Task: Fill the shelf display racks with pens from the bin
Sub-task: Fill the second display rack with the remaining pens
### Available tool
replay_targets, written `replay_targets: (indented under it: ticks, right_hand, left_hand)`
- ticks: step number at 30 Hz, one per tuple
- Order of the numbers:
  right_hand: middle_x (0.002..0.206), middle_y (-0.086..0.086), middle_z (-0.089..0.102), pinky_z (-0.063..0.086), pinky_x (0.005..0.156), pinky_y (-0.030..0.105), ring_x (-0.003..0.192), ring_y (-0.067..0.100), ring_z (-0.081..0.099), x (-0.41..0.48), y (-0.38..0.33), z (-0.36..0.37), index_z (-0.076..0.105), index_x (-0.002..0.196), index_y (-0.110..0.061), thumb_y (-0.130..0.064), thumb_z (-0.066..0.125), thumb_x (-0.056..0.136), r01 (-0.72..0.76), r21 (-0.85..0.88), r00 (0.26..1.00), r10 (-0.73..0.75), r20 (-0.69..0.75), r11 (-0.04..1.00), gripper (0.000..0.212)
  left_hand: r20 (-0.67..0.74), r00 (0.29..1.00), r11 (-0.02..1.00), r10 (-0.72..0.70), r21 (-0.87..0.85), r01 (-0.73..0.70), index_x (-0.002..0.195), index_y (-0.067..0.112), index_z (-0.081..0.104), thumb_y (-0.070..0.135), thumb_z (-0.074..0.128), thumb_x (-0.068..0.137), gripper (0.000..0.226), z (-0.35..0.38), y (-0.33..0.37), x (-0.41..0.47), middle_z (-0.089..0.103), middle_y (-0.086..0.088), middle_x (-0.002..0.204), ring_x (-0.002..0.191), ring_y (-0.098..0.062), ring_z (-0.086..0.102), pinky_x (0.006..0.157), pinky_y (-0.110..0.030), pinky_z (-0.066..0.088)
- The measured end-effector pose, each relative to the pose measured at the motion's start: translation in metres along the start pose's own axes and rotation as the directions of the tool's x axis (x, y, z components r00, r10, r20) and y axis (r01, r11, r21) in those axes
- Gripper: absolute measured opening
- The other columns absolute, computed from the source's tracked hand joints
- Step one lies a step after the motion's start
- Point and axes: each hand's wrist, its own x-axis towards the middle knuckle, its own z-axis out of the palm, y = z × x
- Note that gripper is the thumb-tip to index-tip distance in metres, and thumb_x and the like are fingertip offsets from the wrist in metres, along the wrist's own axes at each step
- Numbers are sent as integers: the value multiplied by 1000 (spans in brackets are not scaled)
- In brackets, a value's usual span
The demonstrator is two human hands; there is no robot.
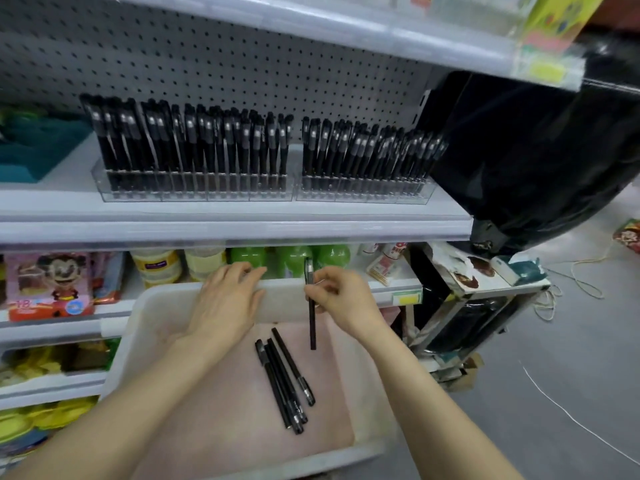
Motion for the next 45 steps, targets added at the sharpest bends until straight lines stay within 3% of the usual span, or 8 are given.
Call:
replay_targets:
  ticks: [5, 11, 15, 19, 27, 34, 45]
  right_hand:
    - [73, 1, 70, 58, 61, 28, 67, 15, 69, 22, -18, -56, 68, 84, -16, -26, 70, 87, 77, 33, 989, -72, -133, 996, 12]
    - [75, 4, 70, 58, 61, 33, 66, 16, 69, 57, -14, -127, 66, 88, -11, -28, 68, 89, 118, 68, 941, -90, -325, 991, 17]
    - [78, 3, 71, 59, 67, 31, 66, 10, 69, 80, -5, -174, 64, 88, -12, -28, 62, 93, 159, -14, 860, -145, -489, 987, 16]
    - [73, -5, 69, 58, 73, 42, 66, 9, 68, 109, 2, -208, 63, 88, -18, -32, 60, 94, 195, -100, 765, -215, -607, 976, 15]
    - [77, -1, 70, 56, 77, 45, 73, 16, 69, 169, -4, -213, 67, 98, -15, -29, 59, 94, 264, -93, 754, -266, -601, 960, 17]
    - [76, 12, 70, 54, 72, 44, 74, 30, 66, 188, 10, -193, 67, 112, -7, -23, 56, 98, 201, -276, 863, -303, -404, 940, 24]
    - [75, 8, 69, 53, 71, 41, 74, 27, 65, 188, 16, -184, 68, 107, -7, -21, 54, 98, 150, -299, 861, -273, -428, 942, 22]
  left_hand:
    - [-59, 995, 995, 83, -41, -86, 129, 17, 61, 25, 59, 94, 36, -27, 45, 50, 59, -2, 122, 111, -25, 53, 89, -38, 48]
    - [-69, 979, 980, 193, -30, -196, 138, 17, 50, 26, 53, 98, 42, -35, 105, 125, 47, -2, 138, 125, -24, 42, 97, -39, 43]
    - [-52, 969, 970, 241, 26, -240, 143, 12, 43, 24, 53, 98, 48, -22, 127, 164, 42, -5, 143, 131, -25, 37, 106, -38, 38]
    - [-23, 969, 963, 247, 114, -243, 143, 7, 42, 19, 55, 96, 50, -2, 136, 189, 43, -9, 142, 129, -29, 39, 110, -39, 34]
    - [-78, 978, 963, 193, 205, -173, 134, 9, 54, 9, 71, 79, 57, 18, 138, 202, 55, -7, 127, 114, -28, 48, 101, -42, 42]
    - [-131, 972, 964, 196, 205, -167, 128, 8, 59, 6, 74, 73, 57, 21, 137, 201, 60, -8, 120, 106, -28, 50, 94, -44, 46]
    - [-99, 973, 974, 206, 119, -194, 134, 3, 54, 7, 68, 83, 54, 14, 138, 196, 55, -12, 129, 116, -31, 48, 103, -45, 44]
